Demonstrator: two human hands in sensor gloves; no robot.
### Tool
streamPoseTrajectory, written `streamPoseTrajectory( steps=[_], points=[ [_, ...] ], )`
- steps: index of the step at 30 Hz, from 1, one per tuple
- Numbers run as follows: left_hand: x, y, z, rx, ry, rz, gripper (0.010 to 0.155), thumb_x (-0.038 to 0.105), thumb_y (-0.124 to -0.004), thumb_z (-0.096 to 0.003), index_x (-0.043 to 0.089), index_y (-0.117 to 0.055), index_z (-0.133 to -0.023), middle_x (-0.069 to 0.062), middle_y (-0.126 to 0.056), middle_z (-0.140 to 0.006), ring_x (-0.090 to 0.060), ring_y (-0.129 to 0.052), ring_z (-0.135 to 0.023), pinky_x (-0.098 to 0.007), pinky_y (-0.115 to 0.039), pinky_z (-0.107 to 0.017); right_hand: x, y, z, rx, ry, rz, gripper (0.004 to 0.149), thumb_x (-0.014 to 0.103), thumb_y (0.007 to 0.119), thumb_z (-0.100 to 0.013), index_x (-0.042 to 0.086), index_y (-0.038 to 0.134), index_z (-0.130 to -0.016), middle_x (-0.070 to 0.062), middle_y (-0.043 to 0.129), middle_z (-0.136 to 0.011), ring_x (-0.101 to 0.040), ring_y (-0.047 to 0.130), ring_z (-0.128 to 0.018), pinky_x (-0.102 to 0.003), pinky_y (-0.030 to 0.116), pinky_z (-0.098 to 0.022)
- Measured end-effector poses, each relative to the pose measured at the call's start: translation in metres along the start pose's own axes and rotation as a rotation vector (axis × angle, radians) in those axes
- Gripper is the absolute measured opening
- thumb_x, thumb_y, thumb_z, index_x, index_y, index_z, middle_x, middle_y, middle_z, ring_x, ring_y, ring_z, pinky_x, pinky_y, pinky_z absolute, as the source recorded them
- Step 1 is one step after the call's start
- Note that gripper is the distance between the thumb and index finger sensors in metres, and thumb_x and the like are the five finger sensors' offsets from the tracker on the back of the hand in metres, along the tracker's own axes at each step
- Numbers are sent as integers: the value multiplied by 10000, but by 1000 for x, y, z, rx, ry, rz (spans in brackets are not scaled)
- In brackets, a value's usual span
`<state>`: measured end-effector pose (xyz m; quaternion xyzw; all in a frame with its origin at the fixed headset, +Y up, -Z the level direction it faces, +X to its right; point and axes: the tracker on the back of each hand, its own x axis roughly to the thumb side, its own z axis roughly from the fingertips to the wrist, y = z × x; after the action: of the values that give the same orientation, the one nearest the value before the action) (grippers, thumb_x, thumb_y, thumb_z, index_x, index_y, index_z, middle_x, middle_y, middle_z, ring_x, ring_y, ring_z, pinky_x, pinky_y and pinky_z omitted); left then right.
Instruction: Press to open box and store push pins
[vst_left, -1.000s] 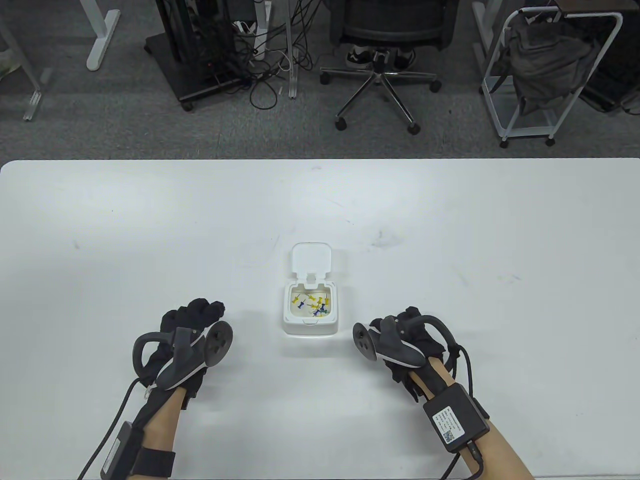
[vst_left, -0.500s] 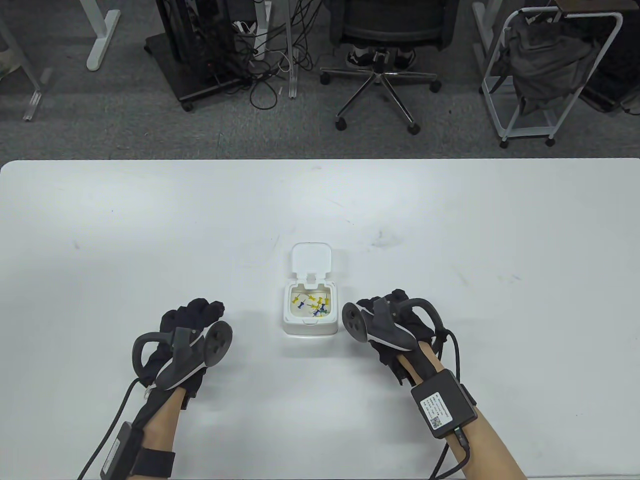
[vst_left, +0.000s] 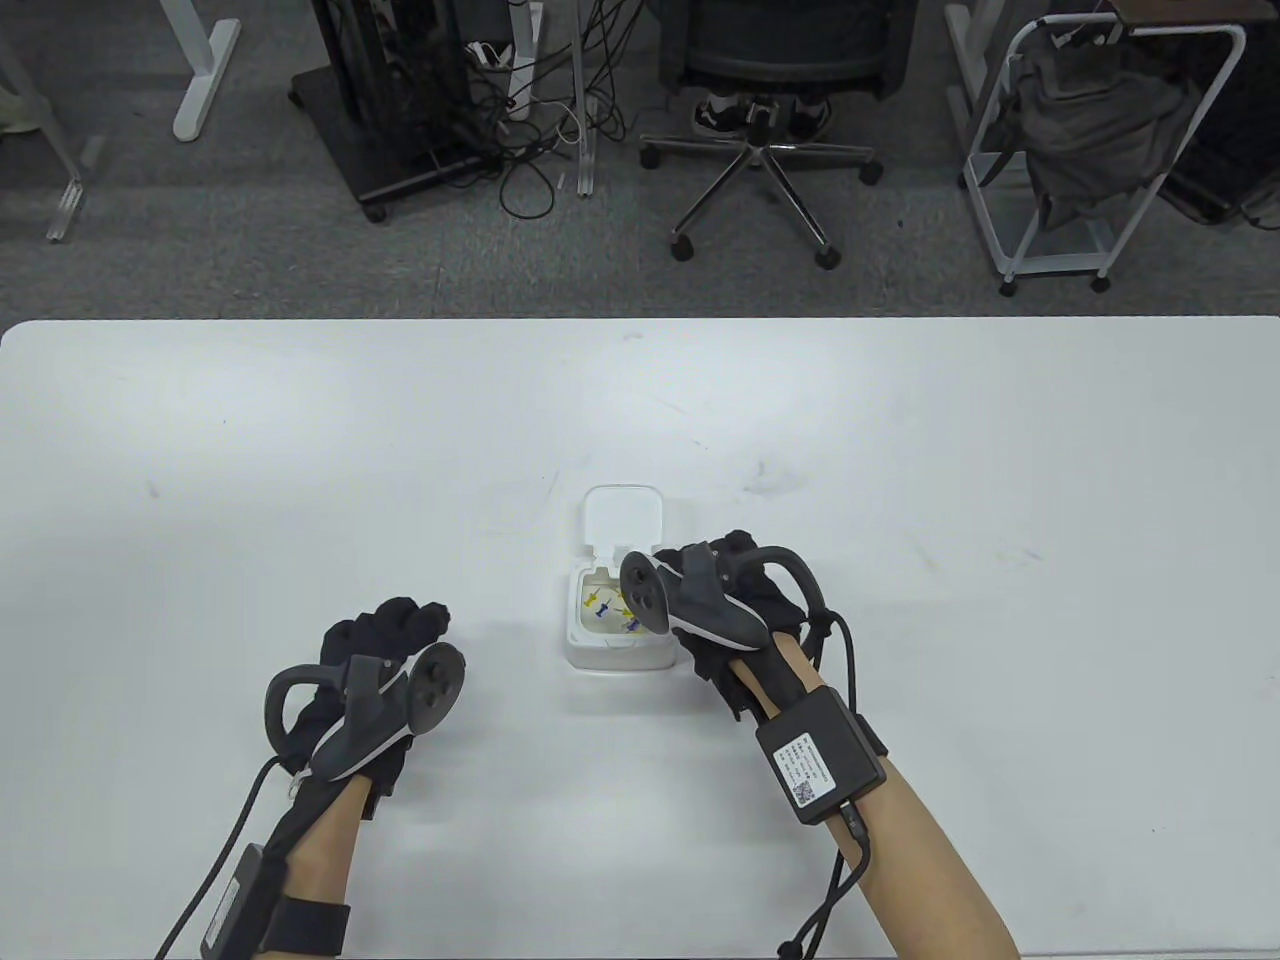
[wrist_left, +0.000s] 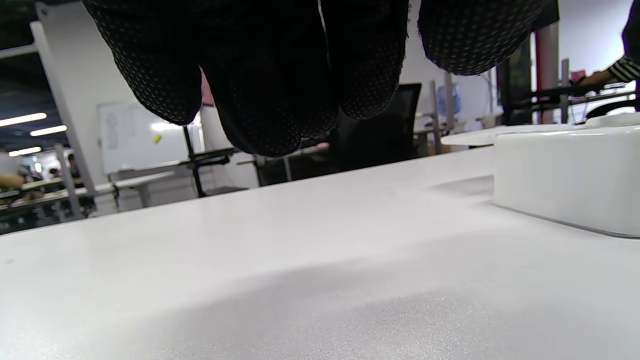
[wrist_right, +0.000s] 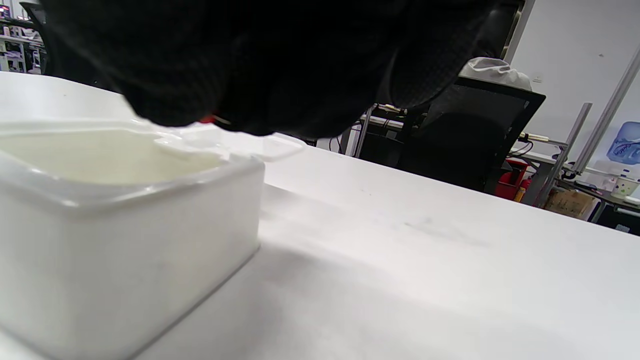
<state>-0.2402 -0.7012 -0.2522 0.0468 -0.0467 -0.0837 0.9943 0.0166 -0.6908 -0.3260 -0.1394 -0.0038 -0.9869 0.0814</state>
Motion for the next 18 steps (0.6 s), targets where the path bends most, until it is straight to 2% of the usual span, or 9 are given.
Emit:
streamPoseTrajectory(
  steps=[10,14,18],
  points=[
    [0,0,1,5,-4,0,565,548,-656,-494,314,-724,-1003,0,-809,-1047,-219,-966,-838,-516,-761,-741,21,3,-15,-3,-6,-5,460,395,822,-378,341,685,-813,98,923,-755,-201,964,-667,-569,674,-736],
    [0,0,1,6,-3,1,564,548,-656,-494,314,-725,-1003,2,-809,-1047,-220,-965,-838,-516,-762,-741,21,5,-15,-15,-7,-25,517,434,806,-373,327,661,-857,59,892,-855,-236,933,-759,-575,656,-744],
    [0,0,1,6,-3,1,564,549,-656,-494,315,-726,-1002,-2,-810,-1047,-218,-964,-839,-516,-761,-742,14,3,-12,-14,8,-19,519,435,806,-372,323,662,-858,62,894,-849,-231,935,-750,-577,657,-742]
  ],
)
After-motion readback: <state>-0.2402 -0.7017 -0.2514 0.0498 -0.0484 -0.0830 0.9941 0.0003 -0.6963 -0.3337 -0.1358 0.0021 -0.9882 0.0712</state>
